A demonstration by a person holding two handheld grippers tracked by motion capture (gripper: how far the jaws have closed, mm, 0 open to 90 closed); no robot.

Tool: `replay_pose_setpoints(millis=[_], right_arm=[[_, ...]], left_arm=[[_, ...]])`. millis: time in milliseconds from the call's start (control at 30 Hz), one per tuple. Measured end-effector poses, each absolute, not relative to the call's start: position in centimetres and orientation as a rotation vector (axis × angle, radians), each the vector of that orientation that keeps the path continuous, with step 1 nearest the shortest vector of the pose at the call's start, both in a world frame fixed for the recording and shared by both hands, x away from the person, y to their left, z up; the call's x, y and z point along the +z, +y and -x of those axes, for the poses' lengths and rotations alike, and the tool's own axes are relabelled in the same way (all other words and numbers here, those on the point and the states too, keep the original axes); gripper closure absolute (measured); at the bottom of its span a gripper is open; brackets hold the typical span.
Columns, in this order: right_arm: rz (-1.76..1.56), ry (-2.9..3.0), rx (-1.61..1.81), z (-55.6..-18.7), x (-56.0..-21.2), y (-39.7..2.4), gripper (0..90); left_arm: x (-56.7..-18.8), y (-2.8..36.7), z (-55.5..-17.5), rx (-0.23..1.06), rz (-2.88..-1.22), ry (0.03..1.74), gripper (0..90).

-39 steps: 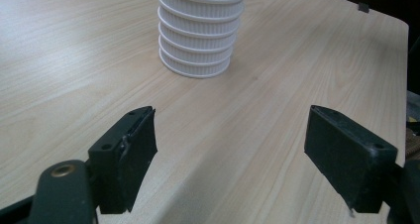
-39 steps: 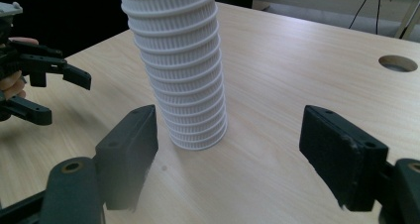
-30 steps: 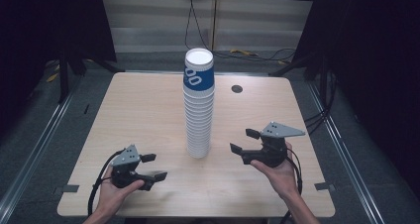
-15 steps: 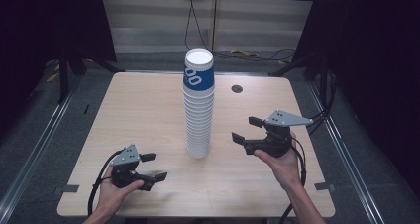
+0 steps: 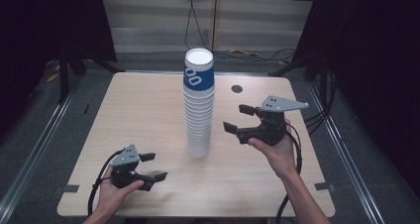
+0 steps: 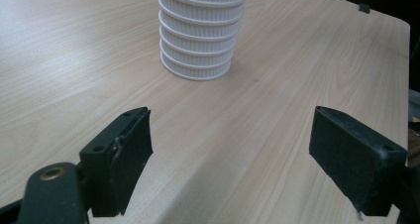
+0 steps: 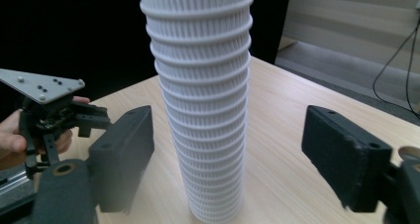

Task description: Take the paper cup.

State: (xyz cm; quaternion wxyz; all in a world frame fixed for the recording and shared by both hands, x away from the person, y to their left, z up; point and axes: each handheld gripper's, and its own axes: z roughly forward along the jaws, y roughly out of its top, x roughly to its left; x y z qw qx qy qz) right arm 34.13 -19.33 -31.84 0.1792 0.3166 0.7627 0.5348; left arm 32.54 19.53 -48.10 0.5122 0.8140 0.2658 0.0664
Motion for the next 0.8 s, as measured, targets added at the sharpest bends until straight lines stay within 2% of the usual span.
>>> replay_pose_setpoints(millis=[800], right_arm=[[-0.774,2.175,1.581,-36.2,-26.8,-17.8,18.3]], left_arm=[[-48.3,19.4,-32.6,0.146,-1.973,0.635,16.6]])
